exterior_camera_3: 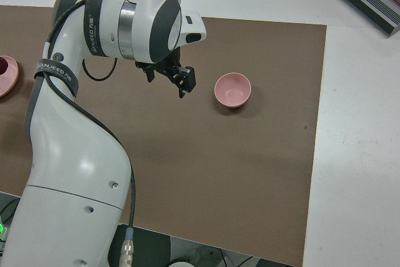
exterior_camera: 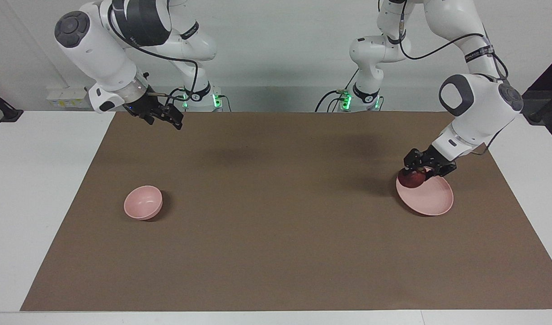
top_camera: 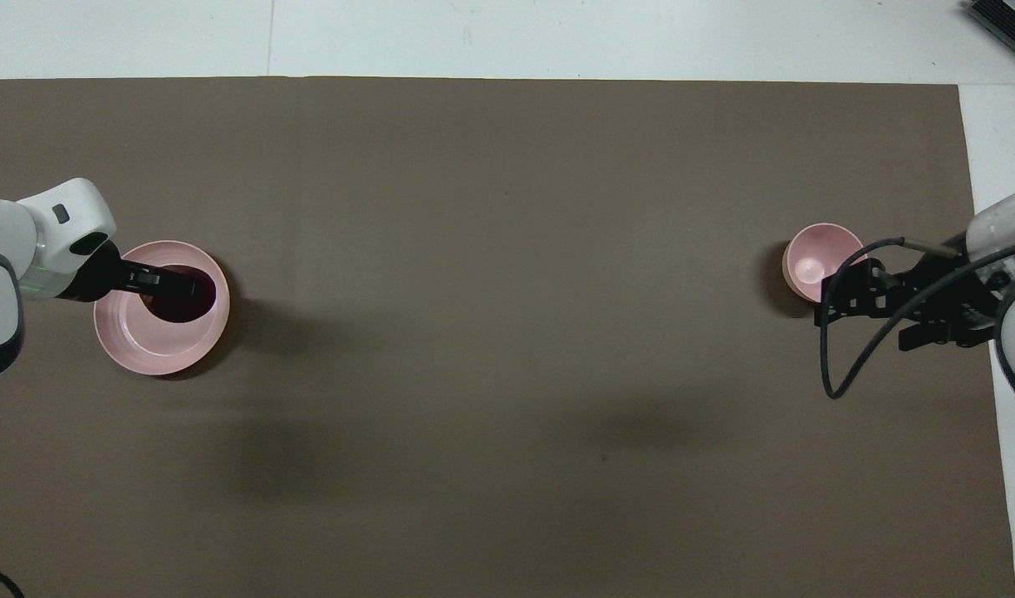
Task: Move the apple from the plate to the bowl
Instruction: 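Lift the apple with the left gripper while the right gripper approaches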
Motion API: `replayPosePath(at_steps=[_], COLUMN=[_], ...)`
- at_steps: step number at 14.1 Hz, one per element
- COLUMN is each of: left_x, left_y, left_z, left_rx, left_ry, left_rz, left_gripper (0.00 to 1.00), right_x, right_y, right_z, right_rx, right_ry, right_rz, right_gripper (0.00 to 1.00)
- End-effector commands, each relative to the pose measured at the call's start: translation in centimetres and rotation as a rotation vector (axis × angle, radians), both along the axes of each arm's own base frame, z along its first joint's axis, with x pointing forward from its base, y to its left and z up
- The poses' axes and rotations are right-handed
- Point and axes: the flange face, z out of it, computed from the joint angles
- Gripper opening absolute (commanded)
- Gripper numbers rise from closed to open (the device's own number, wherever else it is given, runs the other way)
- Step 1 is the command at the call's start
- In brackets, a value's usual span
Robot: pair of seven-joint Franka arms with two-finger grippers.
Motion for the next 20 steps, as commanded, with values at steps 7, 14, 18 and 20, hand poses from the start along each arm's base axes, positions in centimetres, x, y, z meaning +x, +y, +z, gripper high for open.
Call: replayPosePath(at_steps=[7,14,18,20], left_x=[-1.3,-3.5,-4.6,-5.0], left_y=[-11.0,-19.1,-23.5,-24.9], left_z=[2.2,3.6,4.2,4.3], left_rx=[-0.389,-0.558,-0.593,-0.59], left_ry=[0.12,0.218,0.228,0.224], left_rz=[0.146,0.172,0.215,0.222], left_gripper=[0.0,0.0,0.0,0.0], right_x=[1.6,3.3,3.6,4.0], right_y=[6.2,9.7,13.6,15.7], right_z=[-4.8,-9.4,-12.3,-13.1], right_rx=[0.281,0.503,0.657,0.678], right_ry=[0.266,0.425,0.462,0.454], right_rz=[-0.415,-0.66,-0.806,-0.851], right_gripper=[1.0,1.0,1.0,1.0])
